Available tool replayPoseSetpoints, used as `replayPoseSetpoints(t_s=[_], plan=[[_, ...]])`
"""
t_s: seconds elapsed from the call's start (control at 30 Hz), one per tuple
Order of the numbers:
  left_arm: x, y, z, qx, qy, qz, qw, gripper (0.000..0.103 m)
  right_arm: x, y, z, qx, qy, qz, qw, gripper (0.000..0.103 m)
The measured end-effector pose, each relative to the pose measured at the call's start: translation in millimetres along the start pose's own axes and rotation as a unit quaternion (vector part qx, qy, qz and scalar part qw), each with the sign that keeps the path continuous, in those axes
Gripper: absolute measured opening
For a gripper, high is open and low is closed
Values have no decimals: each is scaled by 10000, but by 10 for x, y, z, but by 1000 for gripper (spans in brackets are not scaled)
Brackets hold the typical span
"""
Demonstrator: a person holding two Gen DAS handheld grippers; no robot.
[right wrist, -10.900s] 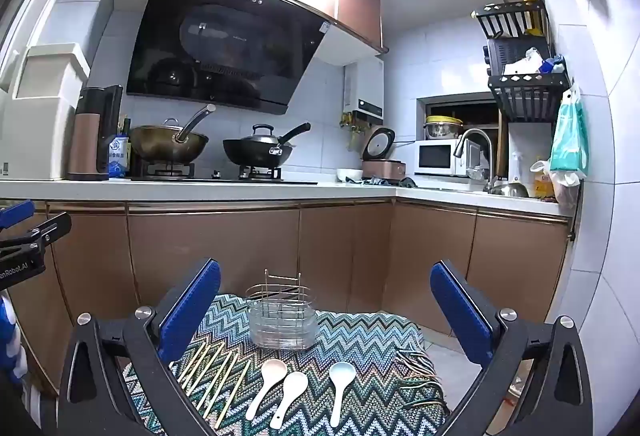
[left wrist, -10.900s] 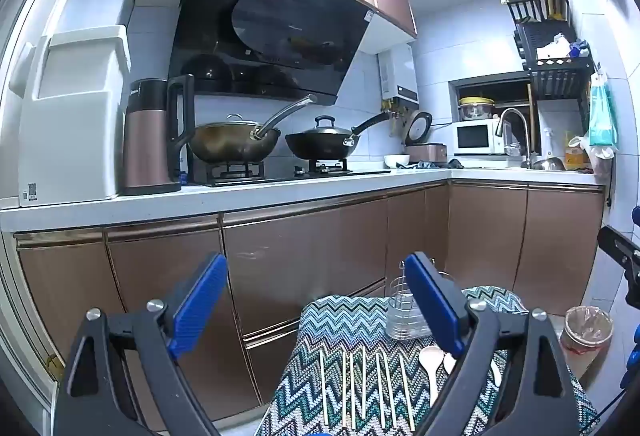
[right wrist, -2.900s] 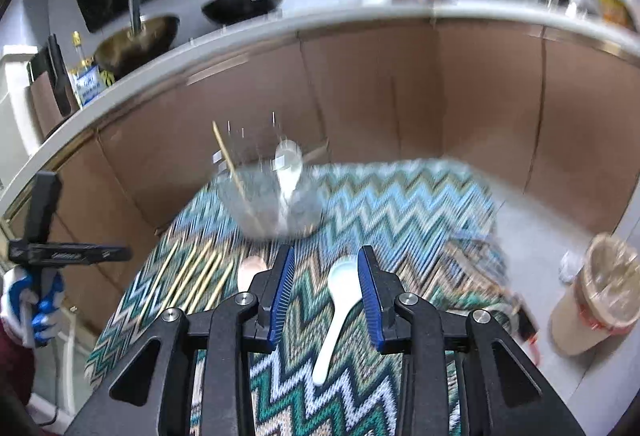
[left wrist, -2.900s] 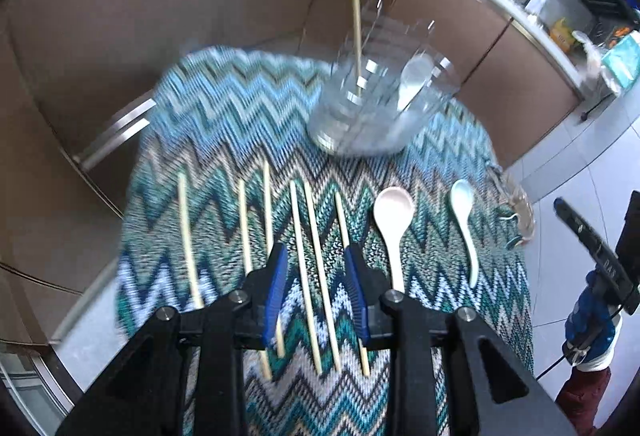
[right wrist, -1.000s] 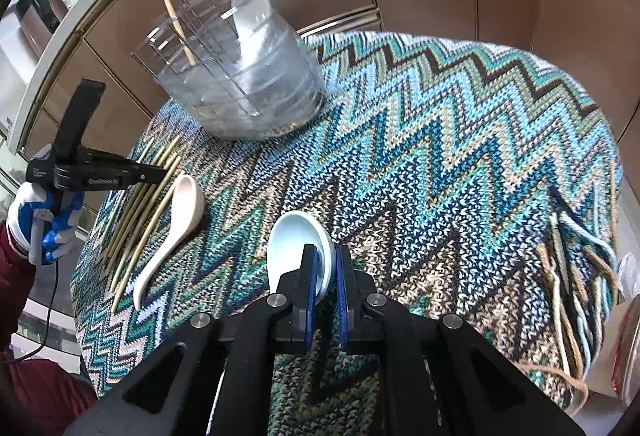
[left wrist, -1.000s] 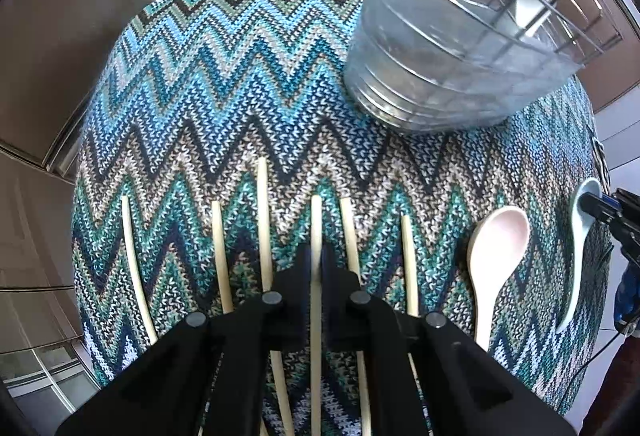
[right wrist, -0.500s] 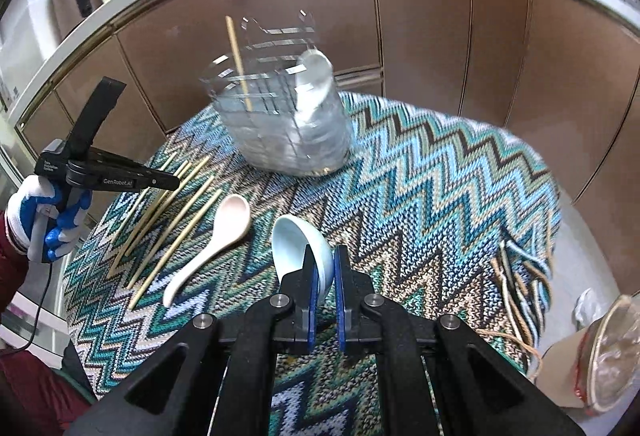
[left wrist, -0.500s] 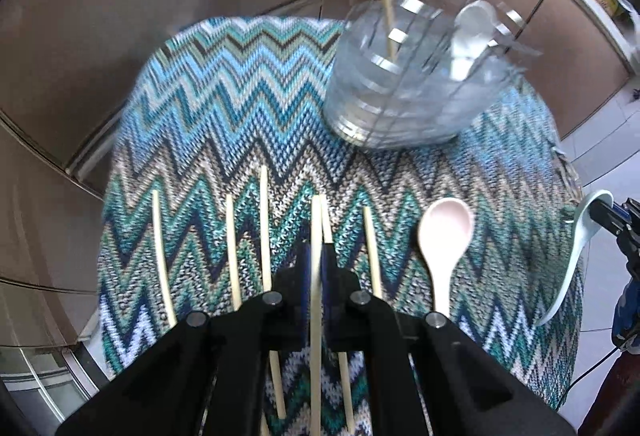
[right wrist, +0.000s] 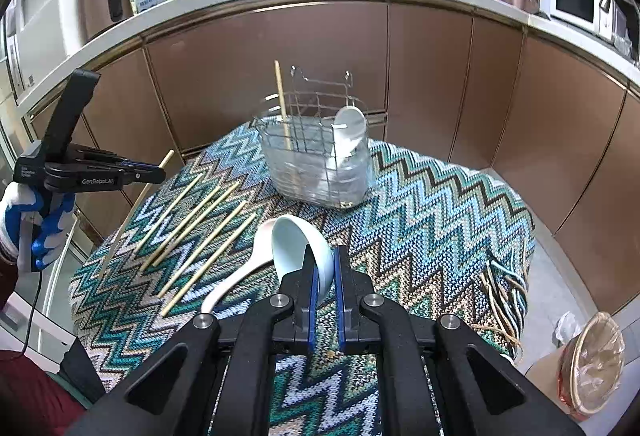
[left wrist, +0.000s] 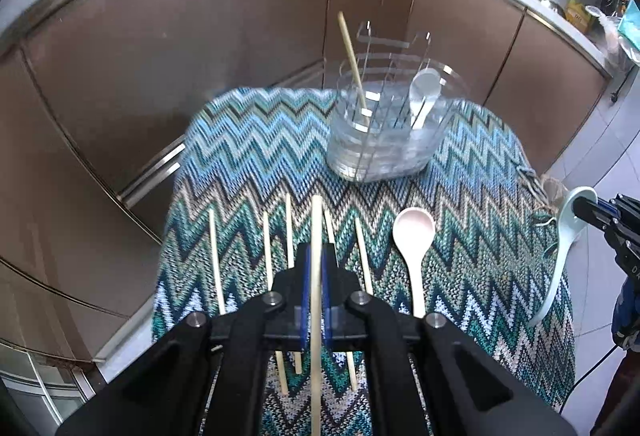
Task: Organize utensils
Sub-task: 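Lift the chopstick and spoon with both tools over the caddy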
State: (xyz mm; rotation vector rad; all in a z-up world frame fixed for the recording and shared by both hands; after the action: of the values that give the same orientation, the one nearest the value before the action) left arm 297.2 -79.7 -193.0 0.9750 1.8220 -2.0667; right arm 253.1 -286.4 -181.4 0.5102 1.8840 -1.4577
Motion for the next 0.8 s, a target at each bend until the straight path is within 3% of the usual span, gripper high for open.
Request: replayPoseSetpoints(t_s=[0.27, 0.43, 0.6, 0.7, 0.8], plan=[[-387, -492, 68, -24, 8, 1006, 9949, 4, -312, -235, -117, 145, 133, 527, 9984, 7], [-886, -785, 130, 30, -98, 1801, 9836, 4, -671, -269, -114, 260, 274, 984, 9944, 7], [-1451, -1020, 146, 46, -392, 2678, 9627, 4, -1101, -237, -140, 466, 320, 1599, 9855, 7], [-1736, -1098, 142, -39, -604, 3357, 9400, 4, -1363, -128, -128, 626, 362, 1928, 9786, 7], [-1908, -1024, 130, -108, -801, 3712, 9250, 4, -1560, 33, -92, 833, 355, 2186, 9716, 7]])
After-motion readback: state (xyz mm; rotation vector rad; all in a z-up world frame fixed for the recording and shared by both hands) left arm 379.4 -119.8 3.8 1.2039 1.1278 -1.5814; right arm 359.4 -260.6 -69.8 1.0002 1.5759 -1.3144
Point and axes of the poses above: each gripper's, at about its wrist camera, not at the fingertips, and y roughly the way its jaws point, z to its right, x to its underside, the point moved 7 cm from there along y, roughly the way its jaws point, and after that the axes turned 5 degrees about y, right-handed, at the moved point
